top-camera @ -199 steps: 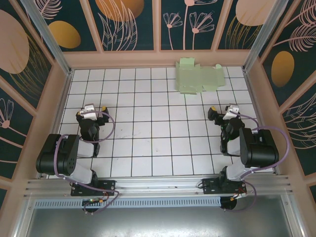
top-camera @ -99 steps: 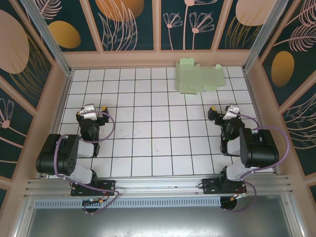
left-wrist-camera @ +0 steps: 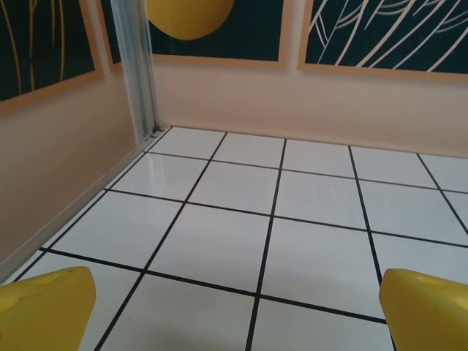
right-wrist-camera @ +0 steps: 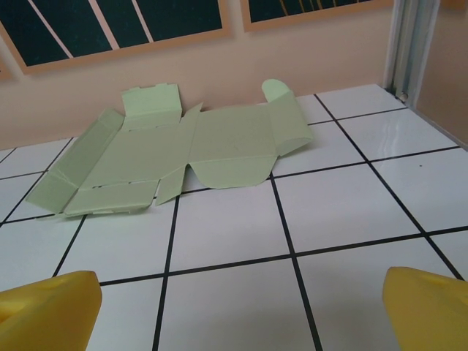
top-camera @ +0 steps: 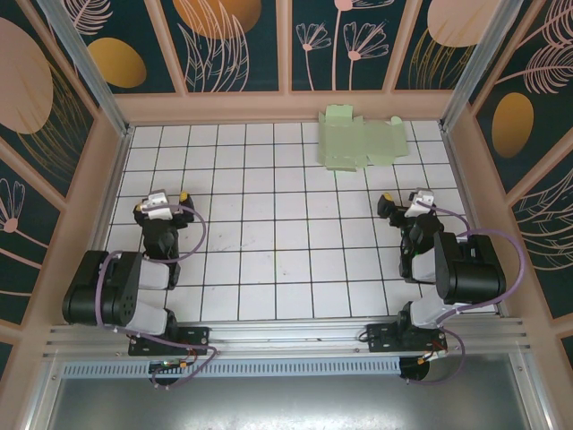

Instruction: Fold the paper box

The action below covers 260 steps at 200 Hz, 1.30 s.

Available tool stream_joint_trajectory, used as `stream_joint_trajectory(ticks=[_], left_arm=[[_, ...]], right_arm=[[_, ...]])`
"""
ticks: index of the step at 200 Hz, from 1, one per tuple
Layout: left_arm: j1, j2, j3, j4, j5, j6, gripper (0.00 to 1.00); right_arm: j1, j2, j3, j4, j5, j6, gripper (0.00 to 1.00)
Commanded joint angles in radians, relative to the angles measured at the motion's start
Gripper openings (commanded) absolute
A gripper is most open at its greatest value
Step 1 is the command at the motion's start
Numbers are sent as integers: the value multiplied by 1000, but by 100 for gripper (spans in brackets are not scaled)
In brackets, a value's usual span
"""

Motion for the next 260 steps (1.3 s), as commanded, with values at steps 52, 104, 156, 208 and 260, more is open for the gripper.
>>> stream_joint_trajectory(ticks=[52, 104, 156, 208, 260], left_arm=[[-99, -234, 231, -533, -65, -218, 99], [-260, -28, 527, -732, 56, -460, 99], [-393, 322, 859, -744, 221, -602, 99], [-464, 691, 1265, -847, 377, -668, 99], [-485, 997, 1651, -1006, 468, -692, 87]], right_arm=[[34, -318, 77, -349, 122, 63, 99], [51, -456, 241, -706, 42, 194, 99], [49, -527, 273, -841, -58, 255, 99], [49, -555, 256, -867, -100, 267, 99], [49, -562, 241, -880, -121, 286, 99]])
